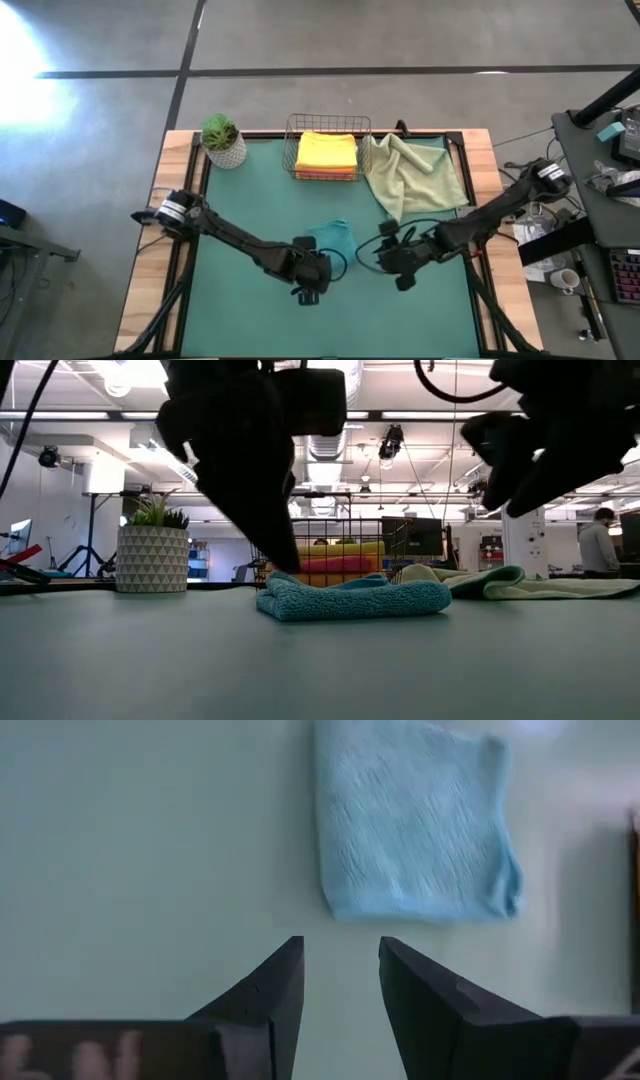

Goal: Fold microfiber towels
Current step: Put the folded blue microfiber towel into the wire basket

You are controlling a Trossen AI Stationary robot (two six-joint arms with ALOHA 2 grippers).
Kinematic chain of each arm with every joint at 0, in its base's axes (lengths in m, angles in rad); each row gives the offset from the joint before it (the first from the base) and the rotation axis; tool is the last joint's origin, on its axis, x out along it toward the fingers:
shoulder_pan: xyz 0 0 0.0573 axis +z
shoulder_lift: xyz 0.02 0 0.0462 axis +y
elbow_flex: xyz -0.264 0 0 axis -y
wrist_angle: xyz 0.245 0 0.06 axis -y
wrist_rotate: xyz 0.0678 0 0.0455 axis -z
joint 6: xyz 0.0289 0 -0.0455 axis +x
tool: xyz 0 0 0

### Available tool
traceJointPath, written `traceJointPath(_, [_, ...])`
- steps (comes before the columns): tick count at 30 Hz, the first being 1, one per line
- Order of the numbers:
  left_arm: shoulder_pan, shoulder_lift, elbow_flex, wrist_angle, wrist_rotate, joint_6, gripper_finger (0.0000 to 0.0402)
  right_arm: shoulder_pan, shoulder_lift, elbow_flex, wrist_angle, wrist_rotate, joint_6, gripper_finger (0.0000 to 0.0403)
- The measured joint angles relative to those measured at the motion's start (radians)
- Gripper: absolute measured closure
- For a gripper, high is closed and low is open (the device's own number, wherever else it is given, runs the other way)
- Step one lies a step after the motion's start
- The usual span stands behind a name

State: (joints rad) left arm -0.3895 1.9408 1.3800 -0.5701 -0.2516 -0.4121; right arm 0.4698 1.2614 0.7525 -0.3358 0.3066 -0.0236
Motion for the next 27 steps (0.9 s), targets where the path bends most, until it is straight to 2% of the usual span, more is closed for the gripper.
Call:
traceJointPath(4, [-0.005, 0.010, 0.001, 0.011, -0.004, 0.018, 0.0219, -0.008, 0.096, 0.000, 0.120, -0.005, -0.126, 0.0280])
traceJointPath(7, [-0.005, 0.024, 0.001, 0.022, -0.011, 0.032, 0.0219, -0.021, 0.170, 0.009, 0.131, -0.002, -0.179, 0.0280])
traceJointPath(14, [-0.002, 0.047, 0.000, 0.021, -0.033, 0.033, 0.0219, -0.068, 0.296, 0.040, 0.162, 0.008, -0.205, 0.0280])
traceJointPath(19, [-0.003, 0.073, 0.001, 0.040, -0.042, 0.032, 0.0219, -0.086, 0.333, 0.073, 0.194, 0.008, -0.231, 0.0280])
traceJointPath(27, [0.000, 0.114, 0.004, 0.039, -0.046, -0.010, 0.0219, -0.085, 0.325, 0.078, 0.204, 0.007, -0.236, 0.0280])
